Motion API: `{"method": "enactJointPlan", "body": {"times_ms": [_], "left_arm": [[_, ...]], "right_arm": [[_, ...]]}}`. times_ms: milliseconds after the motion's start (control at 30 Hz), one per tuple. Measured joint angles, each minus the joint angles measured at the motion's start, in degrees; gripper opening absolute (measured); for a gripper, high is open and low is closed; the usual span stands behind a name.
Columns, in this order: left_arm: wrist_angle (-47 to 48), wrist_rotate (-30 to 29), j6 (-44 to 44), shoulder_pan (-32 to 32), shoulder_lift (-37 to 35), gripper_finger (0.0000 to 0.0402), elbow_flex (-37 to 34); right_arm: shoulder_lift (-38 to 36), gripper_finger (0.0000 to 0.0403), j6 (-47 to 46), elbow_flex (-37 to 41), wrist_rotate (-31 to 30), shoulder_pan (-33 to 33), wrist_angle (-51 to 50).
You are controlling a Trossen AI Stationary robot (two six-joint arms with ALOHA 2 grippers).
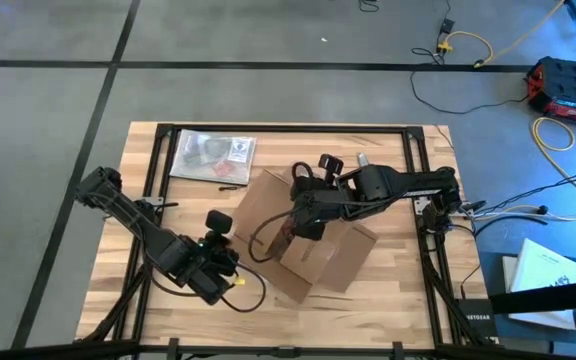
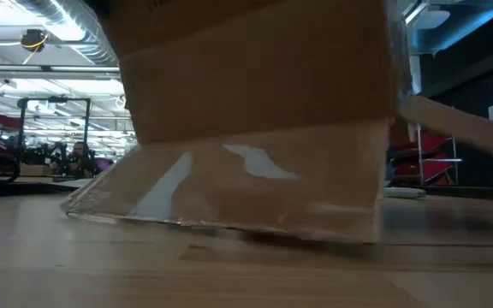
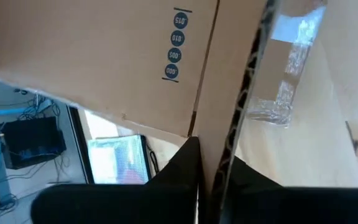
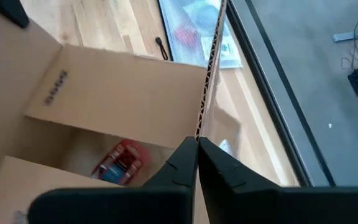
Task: Unpack boxes
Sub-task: Break down the box until it is fully flat
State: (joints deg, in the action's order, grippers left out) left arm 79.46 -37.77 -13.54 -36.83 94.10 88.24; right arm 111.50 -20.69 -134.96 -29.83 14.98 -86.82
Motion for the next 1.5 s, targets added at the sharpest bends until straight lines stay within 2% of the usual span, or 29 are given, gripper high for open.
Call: {"method": "enactJointPlan", "body": {"times_ms": [367,633,833,900,967,1033,1100,1300,1500], "left_arm": [[10.6,-0.2,-8.4,-0.4,-1.8,0.0,1.8],[10.7,-0.1,-10.1,-0.3,-2.0,0.0,1.2],[10.6,-0.2,-9.9,-0.2,-2.0,0.0,1.2],[10.6,-0.2,-9.8,-0.2,-2.0,0.0,1.2],[10.6,-0.2,-9.8,-0.3,-2.0,0.0,1.2],[10.6,-0.2,-9.5,-0.7,-2.0,0.0,1.2],[10.6,-0.2,-8.5,-1.4,-2.0,0.0,1.2],[6.9,1.4,-4.2,-5.8,-2.0,0.0,1.2],[3.5,3.3,0.0,-8.2,-2.0,0.0,1.2]], "right_arm": [[-0.4,0.0,5.1,0.0,1.9,0.0,-0.8],[-2.2,0.0,7.1,0.0,7.0,0.9,-3.2],[-2.7,0.0,7.5,0.0,12.9,0.8,-1.5],[-2.7,0.0001,10.3,0.0,16.3,0.8,1.3],[-2.7,0.0008,12.6,0.0,22.3,0.7,3.8],[-2.7,0.0026,14.7,0.0,29.6,0.0,5.3],[-2.7,0.0053,17.0,0.0,34.3,-0.1,5.0],[-1.9,0.0162,24.9,0.0,37.9,0.0,7.0],[2.8,0.0271,25.3,0.0,44.3,0.0,12.9]]}}
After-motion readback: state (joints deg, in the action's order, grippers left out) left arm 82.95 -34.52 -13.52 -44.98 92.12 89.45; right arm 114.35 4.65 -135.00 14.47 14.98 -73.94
